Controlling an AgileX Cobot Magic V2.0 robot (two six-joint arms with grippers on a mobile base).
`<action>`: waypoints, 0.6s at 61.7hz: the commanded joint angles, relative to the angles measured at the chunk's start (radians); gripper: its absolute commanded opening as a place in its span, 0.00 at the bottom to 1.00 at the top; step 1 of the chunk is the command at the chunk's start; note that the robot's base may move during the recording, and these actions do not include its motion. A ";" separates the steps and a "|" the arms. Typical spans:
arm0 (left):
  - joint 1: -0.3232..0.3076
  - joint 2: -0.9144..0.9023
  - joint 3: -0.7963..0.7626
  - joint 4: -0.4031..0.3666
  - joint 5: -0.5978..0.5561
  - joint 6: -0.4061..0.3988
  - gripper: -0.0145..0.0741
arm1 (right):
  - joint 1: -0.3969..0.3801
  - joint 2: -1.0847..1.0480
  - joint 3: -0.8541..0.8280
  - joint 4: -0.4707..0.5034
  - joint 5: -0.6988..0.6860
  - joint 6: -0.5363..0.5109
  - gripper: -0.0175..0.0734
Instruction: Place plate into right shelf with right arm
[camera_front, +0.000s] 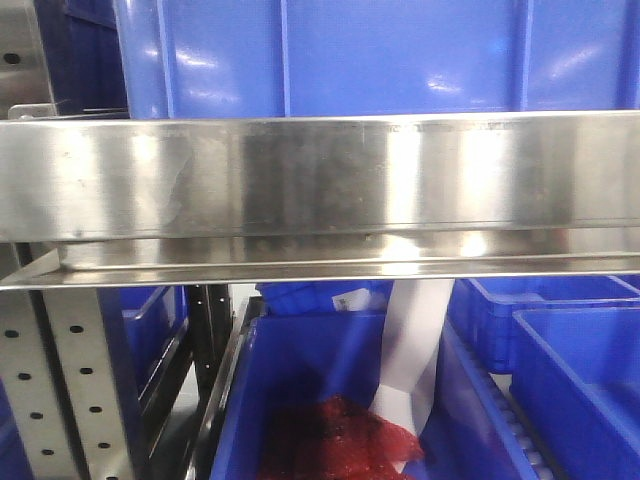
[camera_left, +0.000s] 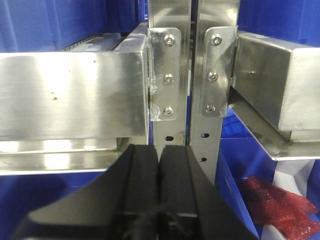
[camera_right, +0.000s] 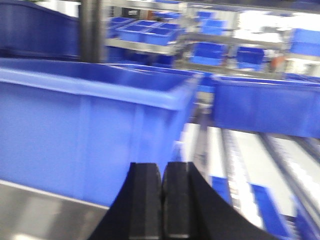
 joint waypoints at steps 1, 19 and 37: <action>-0.003 -0.011 0.008 -0.008 -0.083 -0.003 0.11 | -0.054 -0.003 0.042 -0.015 -0.158 -0.001 0.22; -0.003 -0.011 0.008 -0.008 -0.083 -0.003 0.11 | -0.175 -0.081 0.302 0.071 -0.315 -0.001 0.22; -0.003 -0.011 0.008 -0.008 -0.083 -0.003 0.11 | -0.207 -0.145 0.496 0.121 -0.466 -0.001 0.22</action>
